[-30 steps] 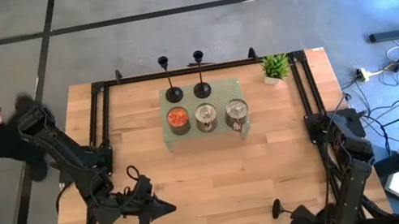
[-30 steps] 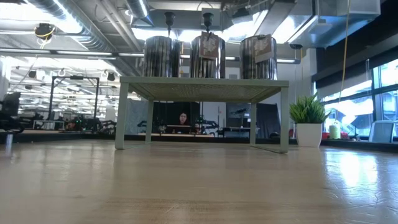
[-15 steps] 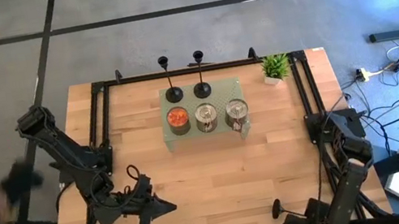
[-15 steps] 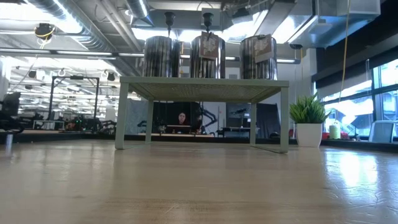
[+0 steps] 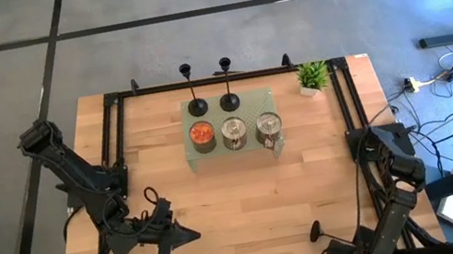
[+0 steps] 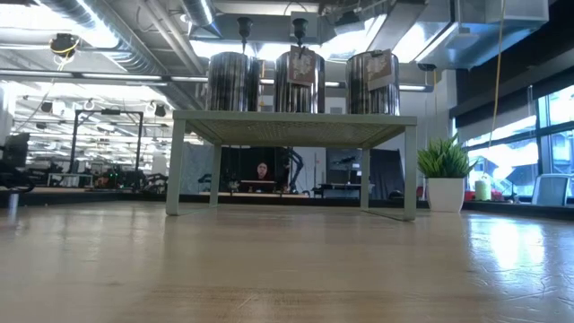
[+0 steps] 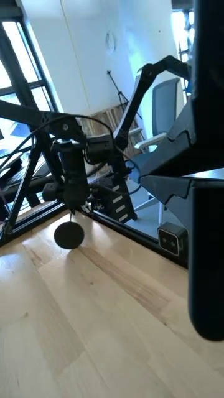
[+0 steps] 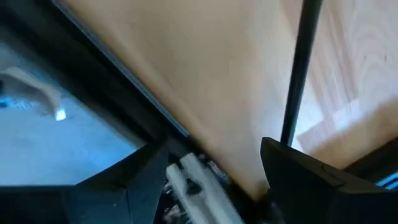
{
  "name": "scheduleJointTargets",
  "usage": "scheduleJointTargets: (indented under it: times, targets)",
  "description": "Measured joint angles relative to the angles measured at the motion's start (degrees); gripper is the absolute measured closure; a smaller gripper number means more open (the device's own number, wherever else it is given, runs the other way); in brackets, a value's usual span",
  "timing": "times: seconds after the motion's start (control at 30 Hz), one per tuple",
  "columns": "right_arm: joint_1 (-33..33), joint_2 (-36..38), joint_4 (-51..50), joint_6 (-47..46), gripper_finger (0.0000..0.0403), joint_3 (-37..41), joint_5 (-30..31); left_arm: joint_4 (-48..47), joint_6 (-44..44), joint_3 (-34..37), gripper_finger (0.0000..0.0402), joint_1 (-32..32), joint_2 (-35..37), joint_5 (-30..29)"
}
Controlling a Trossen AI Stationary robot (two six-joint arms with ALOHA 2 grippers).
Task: Pick & Place candle stick holders
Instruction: Put the candle holder on the shelf aligned with the other candle holder
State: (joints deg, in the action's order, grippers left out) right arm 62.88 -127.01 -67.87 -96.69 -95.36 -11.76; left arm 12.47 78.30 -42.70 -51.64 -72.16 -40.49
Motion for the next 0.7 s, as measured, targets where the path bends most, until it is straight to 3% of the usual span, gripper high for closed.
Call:
scheduleJointTargets:
  times: [0.27,0.53,0.7]
  targets:
    - [0.6,0.5,-4.5,-3.5,0.0145,-1.1,1.4,-0.3,-0.9,0.0,0.0400,0.0,0.0,1.4]
    - [0.0,0.9,-16.7,-3.4,0.0150,-5.2,3.2,-0.7,-1.6,0.0,0.0400,0.0,0.0,1.6]
    - [0.0,0.9,-14.4,-1.9,0.0150,-3.1,3.2,-0.7,-2.0,0.0,0.0400,0.0,0.0,1.6]
